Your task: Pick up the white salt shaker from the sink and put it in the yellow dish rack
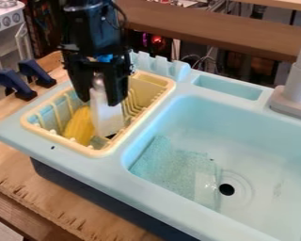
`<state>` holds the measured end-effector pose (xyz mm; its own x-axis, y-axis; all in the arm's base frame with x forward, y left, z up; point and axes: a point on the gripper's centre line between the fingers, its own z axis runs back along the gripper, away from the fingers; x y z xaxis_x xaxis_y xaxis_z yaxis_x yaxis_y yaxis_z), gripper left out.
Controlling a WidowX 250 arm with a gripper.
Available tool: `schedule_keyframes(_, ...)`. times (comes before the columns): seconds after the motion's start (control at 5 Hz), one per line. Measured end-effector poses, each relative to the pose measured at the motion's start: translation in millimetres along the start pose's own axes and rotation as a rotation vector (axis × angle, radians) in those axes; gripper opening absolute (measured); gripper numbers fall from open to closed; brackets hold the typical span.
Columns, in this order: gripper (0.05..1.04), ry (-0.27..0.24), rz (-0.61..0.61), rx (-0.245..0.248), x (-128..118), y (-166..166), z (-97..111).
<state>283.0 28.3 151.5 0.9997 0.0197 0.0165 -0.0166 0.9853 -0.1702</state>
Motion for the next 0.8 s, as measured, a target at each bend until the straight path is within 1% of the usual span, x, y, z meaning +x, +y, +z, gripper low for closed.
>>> schedule_keyframes(0.2,0.803,0.006,-0.003,-0.012,2.0,0.4,-4.6)
schedule_keyframes(0.4,0.871,0.008,-0.005,-0.016,7.4,-0.6,-7.3)
schedule_keyframes(0.6,1.016,0.023,-0.023,-0.027,10.0,-6.7,-7.0)
schedule_keyframes(0.8,1.010,0.009,-0.036,-0.039,11.3,-13.2,-5.5)
